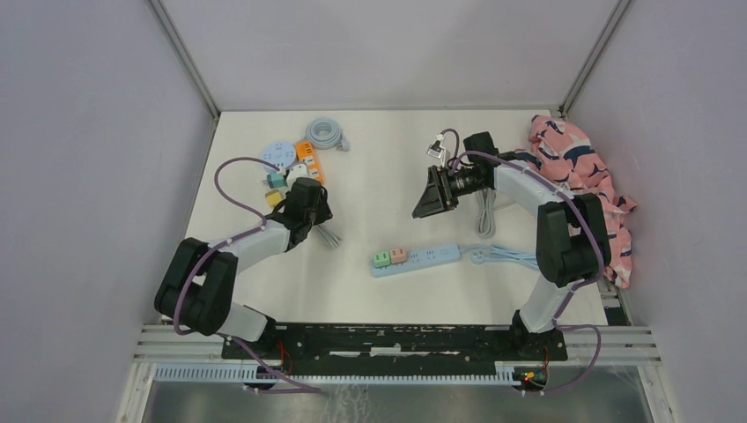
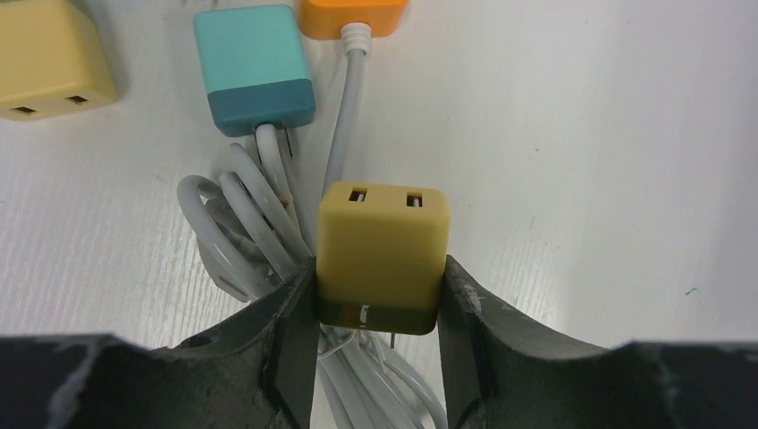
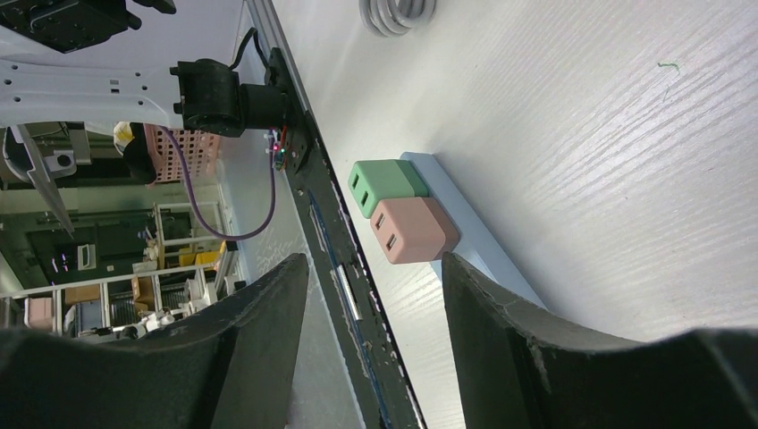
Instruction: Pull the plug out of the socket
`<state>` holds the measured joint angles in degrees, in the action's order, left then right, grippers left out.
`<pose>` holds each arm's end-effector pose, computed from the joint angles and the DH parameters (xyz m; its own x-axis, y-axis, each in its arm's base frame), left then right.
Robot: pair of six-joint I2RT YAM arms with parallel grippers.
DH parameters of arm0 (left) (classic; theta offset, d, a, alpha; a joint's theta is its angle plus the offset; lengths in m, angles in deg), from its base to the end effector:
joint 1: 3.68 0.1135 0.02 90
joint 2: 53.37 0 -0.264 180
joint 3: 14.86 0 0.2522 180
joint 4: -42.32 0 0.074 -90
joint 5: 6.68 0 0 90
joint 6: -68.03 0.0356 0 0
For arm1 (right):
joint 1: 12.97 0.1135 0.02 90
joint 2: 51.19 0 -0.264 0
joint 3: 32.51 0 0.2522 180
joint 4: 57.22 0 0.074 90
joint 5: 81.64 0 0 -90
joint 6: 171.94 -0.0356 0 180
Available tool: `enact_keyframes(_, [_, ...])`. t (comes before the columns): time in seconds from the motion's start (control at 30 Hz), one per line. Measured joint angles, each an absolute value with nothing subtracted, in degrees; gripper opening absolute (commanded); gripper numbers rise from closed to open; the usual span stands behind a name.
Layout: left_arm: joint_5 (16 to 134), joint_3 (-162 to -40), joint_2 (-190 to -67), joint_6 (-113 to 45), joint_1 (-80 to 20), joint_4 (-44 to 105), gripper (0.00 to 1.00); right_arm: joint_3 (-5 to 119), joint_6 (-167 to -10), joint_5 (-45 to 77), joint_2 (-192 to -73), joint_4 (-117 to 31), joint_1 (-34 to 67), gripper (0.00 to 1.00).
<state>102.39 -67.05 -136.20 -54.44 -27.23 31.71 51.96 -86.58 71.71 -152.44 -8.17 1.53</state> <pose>0.2659 -0.1032 0.1759 -0.5918 -0.2956 -0.7500 -0.1959 0.9552 -0.2219 0.3307 0.1184 0.2175 -0.9181 -0.2000 -0.3421 -0.3936 0.3600 0.8459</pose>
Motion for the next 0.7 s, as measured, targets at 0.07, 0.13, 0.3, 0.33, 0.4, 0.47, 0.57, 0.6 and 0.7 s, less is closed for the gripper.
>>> enact_keyframes(0.07, [101.7, -67.2, -136.5, -54.8, -26.6, 32.0, 0.57, 52.0, -86.6, 71.7, -152.4, -8.2, 1.5, 0.62])
enact_keyframes(0.13, [100.8, -67.2, -136.6, -55.1, -26.1, 32.3, 0.64, 52.0, -86.6, 71.7, -152.4, -8.2, 1.5, 0.63])
enact_keyframes(0.3, [99.0, -67.3, -136.6, -55.6, -25.5, 33.3, 0.79, 52.1, -86.6, 71.7, -152.4, -8.1, 1.5, 0.62])
enact_keyframes(0.33, [98.7, -67.4, -136.6, -55.8, -25.4, 33.4, 0.8, 52.1, -86.6, 71.7, -152.4, -8.1, 1.5, 0.62])
enact_keyframes(0.4, [98.1, -67.5, -136.5, -56.1, -25.3, 33.5, 0.81, 52.1, -86.5, 71.7, -152.4, -8.0, 1.5, 0.62])
enact_keyframes(0.47, [97.9, -67.5, -136.2, -56.1, -25.2, 33.4, 0.82, 52.1, -86.5, 71.7, -152.4, -7.9, 1.5, 0.62])
enact_keyframes(0.57, [97.5, -67.5, -135.4, -56.1, -25.1, 32.7, 0.84, 52.1, -86.2, 71.7, -152.4, -7.8, 1.5, 0.62])
enact_keyframes(0.6, [97.2, -67.5, -135.0, -56.1, -25.0, 32.3, 0.84, 52.1, -86.0, 71.7, -152.4, -7.6, 1.5, 0.62])
enact_keyframes(0.7, [95.5, -67.4, -132.8, -56.1, -24.5, 30.6, 0.84, 52.1, -85.4, 71.6, -152.3, -7.2, 1.4, 0.62])
